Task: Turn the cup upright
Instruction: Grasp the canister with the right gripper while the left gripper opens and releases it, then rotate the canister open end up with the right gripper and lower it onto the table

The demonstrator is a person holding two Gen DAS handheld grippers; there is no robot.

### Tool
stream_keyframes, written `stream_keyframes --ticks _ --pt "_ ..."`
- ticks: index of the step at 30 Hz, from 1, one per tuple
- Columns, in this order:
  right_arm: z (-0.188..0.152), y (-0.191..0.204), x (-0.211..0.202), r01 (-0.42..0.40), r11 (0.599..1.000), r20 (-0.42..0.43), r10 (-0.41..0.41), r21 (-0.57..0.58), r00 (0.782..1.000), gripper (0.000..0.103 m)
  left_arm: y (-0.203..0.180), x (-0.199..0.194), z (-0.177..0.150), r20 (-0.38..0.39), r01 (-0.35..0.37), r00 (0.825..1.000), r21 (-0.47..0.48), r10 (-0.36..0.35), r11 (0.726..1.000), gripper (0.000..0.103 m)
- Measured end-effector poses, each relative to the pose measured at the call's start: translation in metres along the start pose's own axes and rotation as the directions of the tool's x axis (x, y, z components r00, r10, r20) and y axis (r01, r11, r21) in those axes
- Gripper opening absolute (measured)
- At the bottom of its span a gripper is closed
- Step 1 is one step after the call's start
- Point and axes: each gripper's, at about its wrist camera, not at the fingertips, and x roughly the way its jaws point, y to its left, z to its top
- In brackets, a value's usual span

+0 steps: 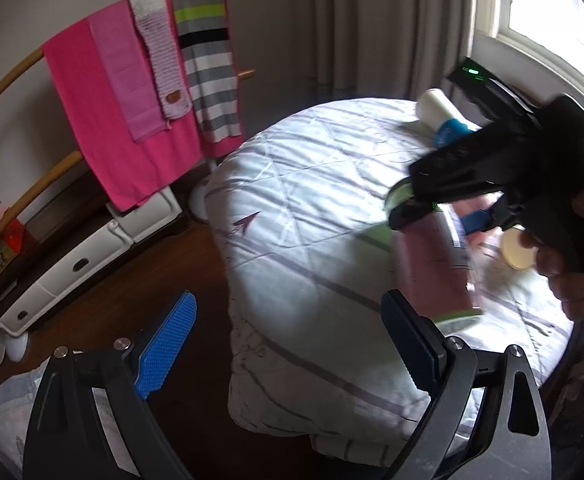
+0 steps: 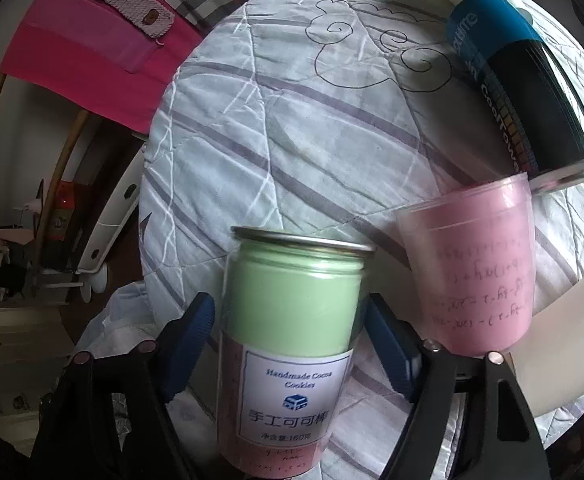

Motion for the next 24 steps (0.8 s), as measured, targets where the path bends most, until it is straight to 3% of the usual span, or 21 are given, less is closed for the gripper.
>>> stream_keyframes --ticks 5,7,9,12,15,19,23,24 --pt "-0.012 0.004 -0.018 -0.041 0.997 0.076 0.045 -0.064 0.996 0.072 0.016 0.013 0.005 -0.017 -0.017 1.000 -0.039 0.016 0.999 0.095" --pt "-0.020 0.008 -0.032 -0.079 0.991 0.144 0.094 -0.105 0.985 0.072 0.019 0.015 0.005 -0.017 -0.020 1.000 -0.046 0.020 0.999 0.095" --pt "-0.026 0.016 -0.045 -0.068 0.982 0.240 0.111 -0.179 0.964 0.072 0.020 0.017 0.006 -0.013 -0.026 1.000 -0.056 0.025 0.998 0.095" --pt "-0.042 0.033 -0.061 0.104 0.961 0.436 0.019 -0.256 0.900 0.072 0.020 0.018 0.006 -0.017 -0.023 1.000 -0.059 0.022 0.998 0.095" --pt "-0.068 0.042 -0.065 0.234 0.925 0.566 -0.024 -0.301 0.824 0.073 0.018 0.018 0.004 -0.020 -0.018 1.000 -0.056 0.017 0.998 0.095" --pt "-0.103 0.040 -0.065 0.316 0.891 0.703 0.004 -0.325 0.711 0.073 0.014 0.017 0.002 -0.023 -0.008 1.000 -0.053 0.007 0.999 0.095" --pt "-0.125 0.039 -0.064 0.347 0.884 0.770 0.024 -0.314 0.638 0.073 0.011 0.011 -0.001 -0.019 -0.007 1.000 -0.050 0.007 0.999 0.095" --pt "-0.129 0.039 -0.063 0.352 0.881 0.775 0.026 -0.317 0.631 0.073 0.011 0.009 -0.002 -0.016 -0.003 1.000 -0.050 0.003 0.999 0.095"
